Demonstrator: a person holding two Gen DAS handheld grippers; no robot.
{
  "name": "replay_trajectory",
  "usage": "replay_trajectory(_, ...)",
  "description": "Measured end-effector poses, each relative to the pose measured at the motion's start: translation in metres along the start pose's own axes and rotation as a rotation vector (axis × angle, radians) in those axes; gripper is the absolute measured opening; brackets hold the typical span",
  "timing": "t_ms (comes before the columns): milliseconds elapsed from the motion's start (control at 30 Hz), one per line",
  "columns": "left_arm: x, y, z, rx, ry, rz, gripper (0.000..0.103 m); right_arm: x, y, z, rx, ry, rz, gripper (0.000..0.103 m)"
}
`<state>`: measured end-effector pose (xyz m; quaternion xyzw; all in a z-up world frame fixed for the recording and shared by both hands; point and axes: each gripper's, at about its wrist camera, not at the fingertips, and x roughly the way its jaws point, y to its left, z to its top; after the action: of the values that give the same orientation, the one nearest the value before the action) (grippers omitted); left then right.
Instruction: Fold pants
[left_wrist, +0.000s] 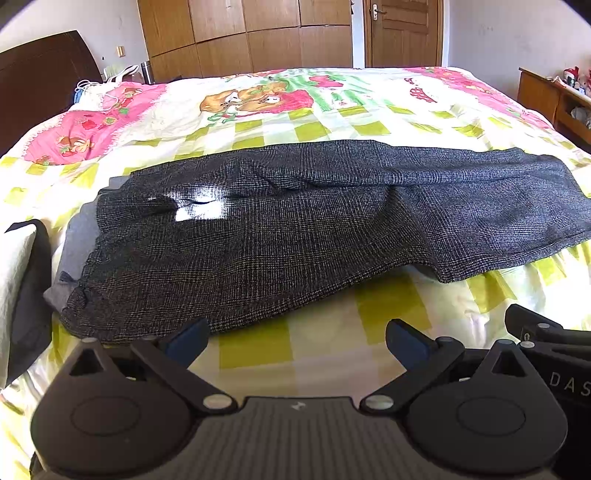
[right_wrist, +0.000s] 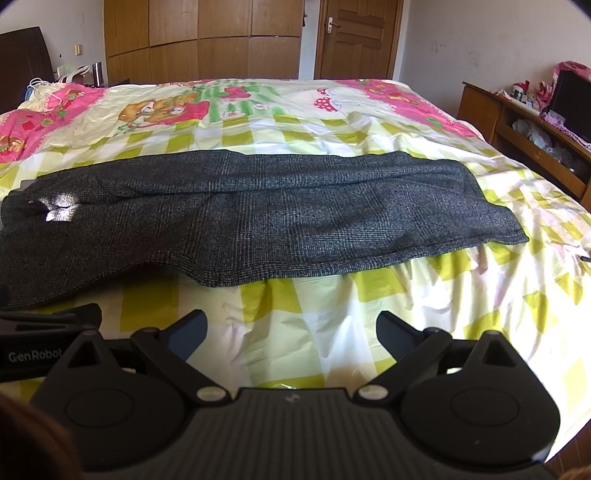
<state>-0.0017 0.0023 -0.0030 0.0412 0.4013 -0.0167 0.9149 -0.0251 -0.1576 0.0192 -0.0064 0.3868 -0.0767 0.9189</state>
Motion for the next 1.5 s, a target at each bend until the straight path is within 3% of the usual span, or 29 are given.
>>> replay_trajectory(1500,-0.004,0.0,-0.001,0.024,-0.028,0.011,0.103,-0.003,0.01,0.001,-0.025,-0.005,0.005,0.094)
